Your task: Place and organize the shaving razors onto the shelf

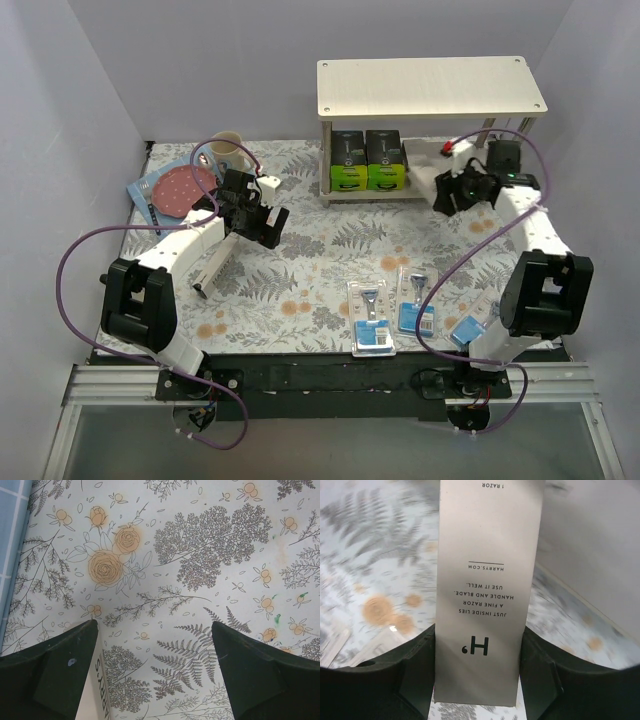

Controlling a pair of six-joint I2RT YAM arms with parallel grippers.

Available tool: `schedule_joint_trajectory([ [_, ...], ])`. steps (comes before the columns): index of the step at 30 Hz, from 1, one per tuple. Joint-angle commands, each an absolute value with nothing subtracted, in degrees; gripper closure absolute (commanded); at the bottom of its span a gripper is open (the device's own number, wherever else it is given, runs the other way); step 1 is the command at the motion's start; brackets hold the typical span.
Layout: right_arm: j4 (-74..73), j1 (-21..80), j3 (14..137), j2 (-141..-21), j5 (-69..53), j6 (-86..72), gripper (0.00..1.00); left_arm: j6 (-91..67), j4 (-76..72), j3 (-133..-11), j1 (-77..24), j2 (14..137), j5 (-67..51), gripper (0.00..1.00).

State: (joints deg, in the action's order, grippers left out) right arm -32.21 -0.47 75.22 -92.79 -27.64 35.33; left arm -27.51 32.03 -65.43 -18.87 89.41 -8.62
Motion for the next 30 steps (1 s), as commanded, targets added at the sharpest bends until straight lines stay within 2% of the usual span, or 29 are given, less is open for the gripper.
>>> schedule_joint_trajectory([
  [1, -19.7, -8.24, 73.83, -88.42, -21.02, 16.8, 0.38, -28.47, 31.11, -66.53, -18.81, 87.72, -9.76, 0.02],
  [7, -14.95, -9.93, 77.86, -92.98, -14.6, 6.96, 0.39, -28.3, 31.81, -66.09, -18.9, 87.71, -9.4, 0.02],
  [13, -10.81, -10.11, 79.89, -98.08, -15.47, 1.33, 0.39, -27.42, 33.05, -65.83, -18.9, 87.54, -8.35, 0.02],
  [22, -6.95, -9.23, 81.39, -104.15, -15.38, 0.44, 0.38, -26.19, 33.75, -64.6, -18.81, 87.36, -6.77, 0.02],
  [30, -4.57, -5.19, 81.56, -106.87, -12.84, 2.98, 0.32, -25.75, 34.63, -64.34, -18.81, 87.45, -6.06, 0.02],
])
